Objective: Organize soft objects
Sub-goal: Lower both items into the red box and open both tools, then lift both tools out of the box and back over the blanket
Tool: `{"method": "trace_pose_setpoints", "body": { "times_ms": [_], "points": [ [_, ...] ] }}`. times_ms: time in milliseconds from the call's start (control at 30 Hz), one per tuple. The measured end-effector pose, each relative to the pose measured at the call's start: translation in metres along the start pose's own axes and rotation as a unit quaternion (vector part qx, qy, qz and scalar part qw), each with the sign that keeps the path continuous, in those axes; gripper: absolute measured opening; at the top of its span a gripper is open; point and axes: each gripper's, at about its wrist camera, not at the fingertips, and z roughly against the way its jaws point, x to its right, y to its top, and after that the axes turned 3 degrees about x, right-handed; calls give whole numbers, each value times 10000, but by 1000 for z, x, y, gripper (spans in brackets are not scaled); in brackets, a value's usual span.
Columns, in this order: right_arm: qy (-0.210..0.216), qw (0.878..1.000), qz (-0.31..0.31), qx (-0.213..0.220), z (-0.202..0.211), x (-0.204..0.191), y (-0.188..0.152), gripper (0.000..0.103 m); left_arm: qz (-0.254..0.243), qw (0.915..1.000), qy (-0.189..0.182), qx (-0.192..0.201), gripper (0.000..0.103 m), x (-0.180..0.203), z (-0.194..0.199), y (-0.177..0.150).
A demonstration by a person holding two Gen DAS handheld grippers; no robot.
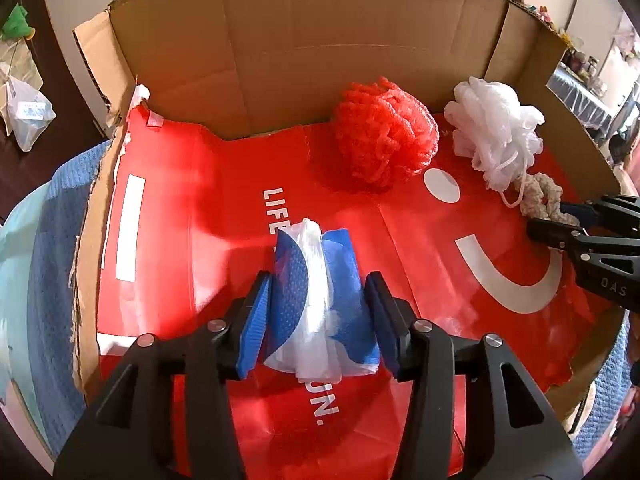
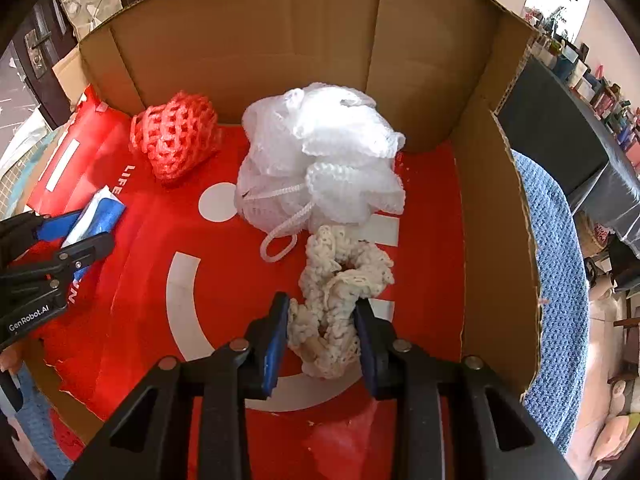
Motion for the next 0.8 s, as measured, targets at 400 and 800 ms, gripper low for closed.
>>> {"method": "trace_pose_setpoints", "body": {
  "times_ms": [400, 800],
  "points": [
    [-93, 9999, 109, -60, 1, -11, 2, 41, -26, 9999, 118, 38, 61, -3, 4, -1],
    [-89, 9998, 157, 12, 11, -21, 1, 55, -39, 9998, 90, 169, 69, 0, 24, -1]
  ]
}}
